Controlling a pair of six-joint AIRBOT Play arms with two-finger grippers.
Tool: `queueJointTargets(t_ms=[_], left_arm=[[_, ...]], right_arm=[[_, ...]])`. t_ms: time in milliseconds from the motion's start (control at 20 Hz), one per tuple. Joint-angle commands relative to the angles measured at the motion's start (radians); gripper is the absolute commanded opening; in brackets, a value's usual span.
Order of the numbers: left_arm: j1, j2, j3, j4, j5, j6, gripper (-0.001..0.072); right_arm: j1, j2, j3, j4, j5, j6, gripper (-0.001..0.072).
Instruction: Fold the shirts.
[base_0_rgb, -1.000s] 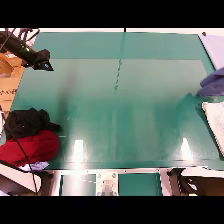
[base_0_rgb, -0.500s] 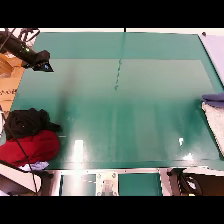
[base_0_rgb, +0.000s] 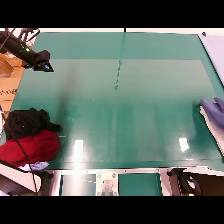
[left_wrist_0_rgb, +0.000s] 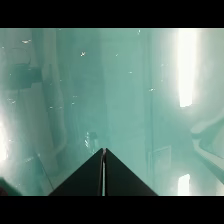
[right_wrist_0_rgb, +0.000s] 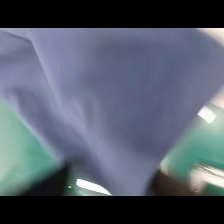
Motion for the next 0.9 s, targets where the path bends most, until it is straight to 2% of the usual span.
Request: queueJointTargets(t_ms=[0, 100, 150, 200, 250, 300, 400, 600, 700, 850], left_arm=[[0.0, 0.0, 0.0, 0.0, 0.002, 0.0, 0.0023], [0.0, 0.0, 0.0, 0.0, 0.01, 0.0, 0.0024], [0.0, 0.0, 0.0, -0.001, 0.018, 0.0, 0.0023], [0.0, 0.0, 0.0, -0.006, 0.029, 0.0, 0.0023], [0.0, 0.0, 0.0, -0.018, 0.034, -0.001, 0.0023], [0.0, 0.001, 0.0, -0.036, 0.035, -0.004, 0.0022], [-0.01, 0.008, 0.0, -0.045, 0.034, -0.024, 0.0022], [-0.083, 0.082, -0.06, 0.026, 0.035, -0.02, 0.0021], [-0.127, 0.168, -0.181, 0.079, 0.047, -0.018, 0.0021], [-0.168, 0.379, -0.5, 0.111, 0.107, -0.014, 0.0021]], right_arm=[[-0.003, -0.014, -0.092, -0.192, 0.008, 0.014, 0.0701], [0.01, -0.033, -0.082, -0.124, -0.018, 0.014, 0.0699], [0.029, -0.038, -0.072, -0.061, -0.035, 0.014, 0.065], [0.055, -0.04, -0.061, 0.014, -0.068, 0.011, 0.0481], [0.092, -0.04, -0.051, 0.105, -0.109, -0.03, 0.0113], [0.135, -0.039, -0.043, 0.18, -0.144, -0.079, 0.002], [0.255, -0.035, -0.034, 0.262, -0.204, -0.145, 0.0012], [0.503, 0.056, -0.138, 0.211, -0.327, -0.214, 0.001], [0.61, 0.172, -0.295, 0.208, -0.409, -0.249, 0.001], [0.775, 0.383, -0.584, 0.206, -0.453, -0.292, 0.0012]])
